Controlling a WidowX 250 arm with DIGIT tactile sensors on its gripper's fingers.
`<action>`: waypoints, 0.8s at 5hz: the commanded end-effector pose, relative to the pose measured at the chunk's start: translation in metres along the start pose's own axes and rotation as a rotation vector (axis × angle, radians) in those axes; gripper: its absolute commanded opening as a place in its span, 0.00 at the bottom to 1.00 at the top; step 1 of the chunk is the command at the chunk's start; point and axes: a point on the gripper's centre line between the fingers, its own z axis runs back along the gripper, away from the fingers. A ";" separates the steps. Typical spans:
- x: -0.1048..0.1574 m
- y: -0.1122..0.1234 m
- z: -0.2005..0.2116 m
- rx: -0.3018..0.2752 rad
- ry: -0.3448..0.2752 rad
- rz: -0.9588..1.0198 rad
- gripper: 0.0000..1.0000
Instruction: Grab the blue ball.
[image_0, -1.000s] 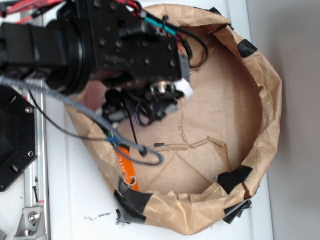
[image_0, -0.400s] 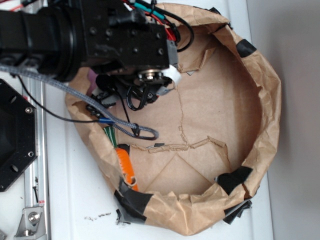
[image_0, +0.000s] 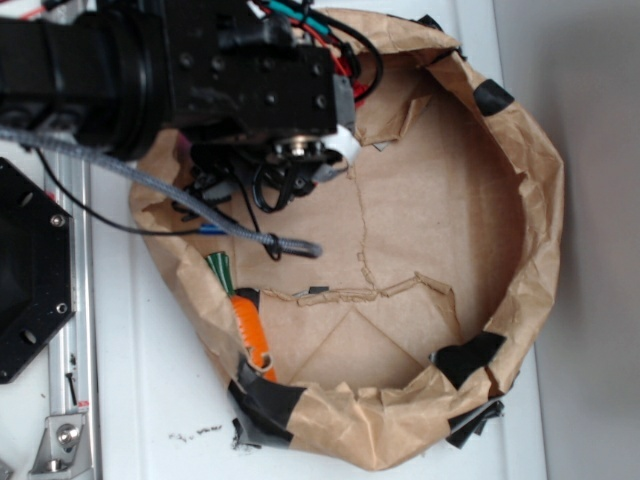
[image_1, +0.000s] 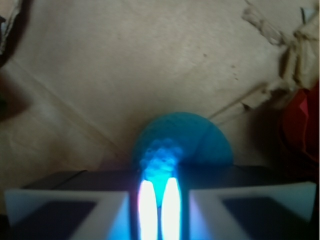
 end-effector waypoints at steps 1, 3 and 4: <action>-0.003 0.024 0.008 0.057 -0.035 0.078 0.00; 0.004 0.018 0.014 0.038 -0.083 0.077 1.00; 0.008 0.013 0.020 0.045 -0.093 0.058 1.00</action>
